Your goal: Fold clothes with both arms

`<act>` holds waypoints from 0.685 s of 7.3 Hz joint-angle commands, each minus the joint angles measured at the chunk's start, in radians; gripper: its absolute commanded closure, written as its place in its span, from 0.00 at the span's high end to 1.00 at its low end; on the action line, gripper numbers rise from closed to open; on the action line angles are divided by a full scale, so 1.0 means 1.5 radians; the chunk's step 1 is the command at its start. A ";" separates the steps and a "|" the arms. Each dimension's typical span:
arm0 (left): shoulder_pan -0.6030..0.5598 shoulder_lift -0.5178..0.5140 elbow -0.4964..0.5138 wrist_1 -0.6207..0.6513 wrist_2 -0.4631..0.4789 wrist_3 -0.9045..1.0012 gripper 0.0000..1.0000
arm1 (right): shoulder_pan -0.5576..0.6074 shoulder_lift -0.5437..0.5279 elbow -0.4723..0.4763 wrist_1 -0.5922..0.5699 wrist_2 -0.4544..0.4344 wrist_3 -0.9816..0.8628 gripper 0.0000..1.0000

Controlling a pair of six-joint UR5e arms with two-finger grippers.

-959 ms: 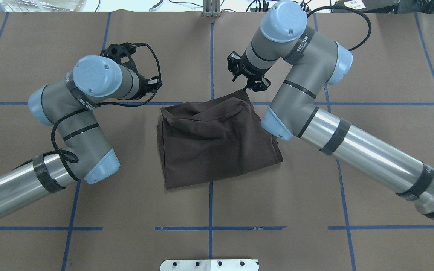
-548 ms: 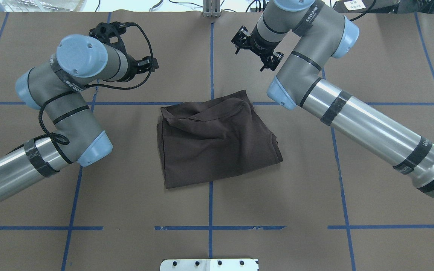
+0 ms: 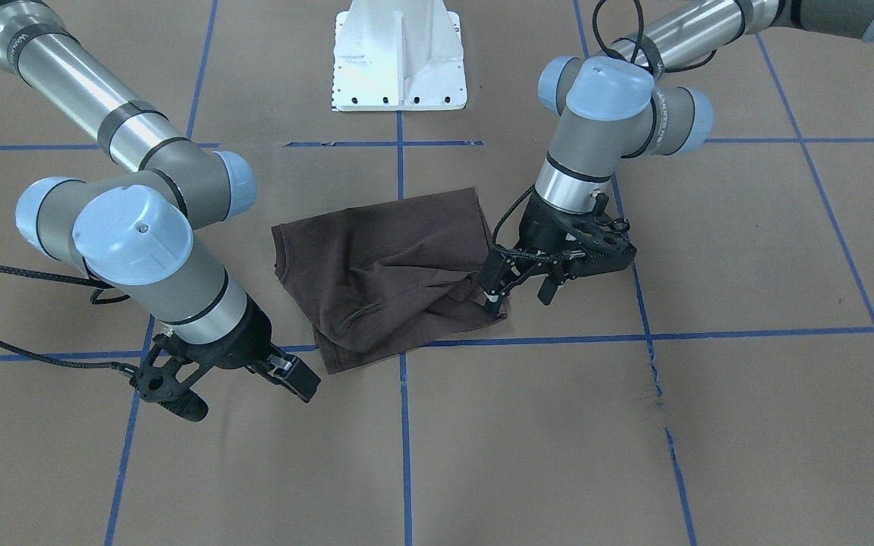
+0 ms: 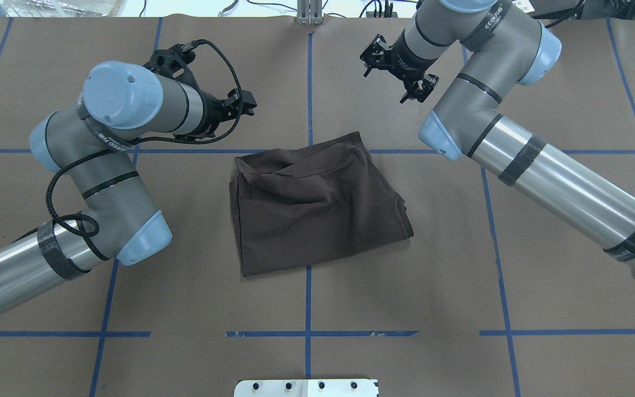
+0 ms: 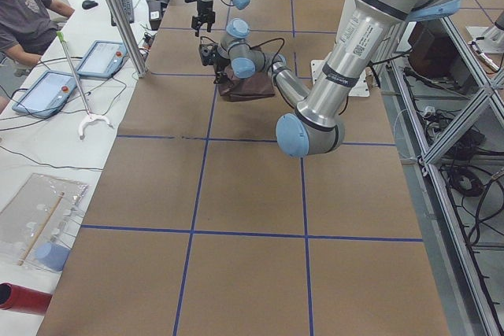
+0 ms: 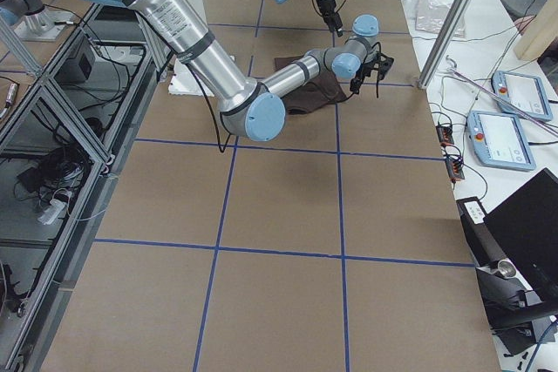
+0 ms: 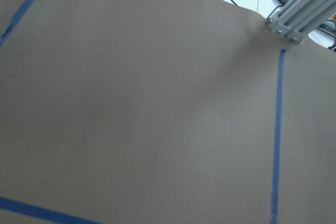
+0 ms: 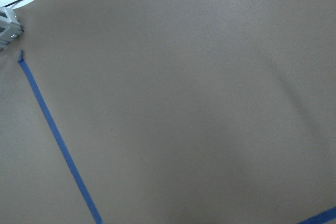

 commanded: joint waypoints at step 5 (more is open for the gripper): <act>0.033 -0.033 0.062 0.089 -0.012 -0.071 0.41 | -0.001 -0.047 0.051 0.004 0.000 0.004 1.00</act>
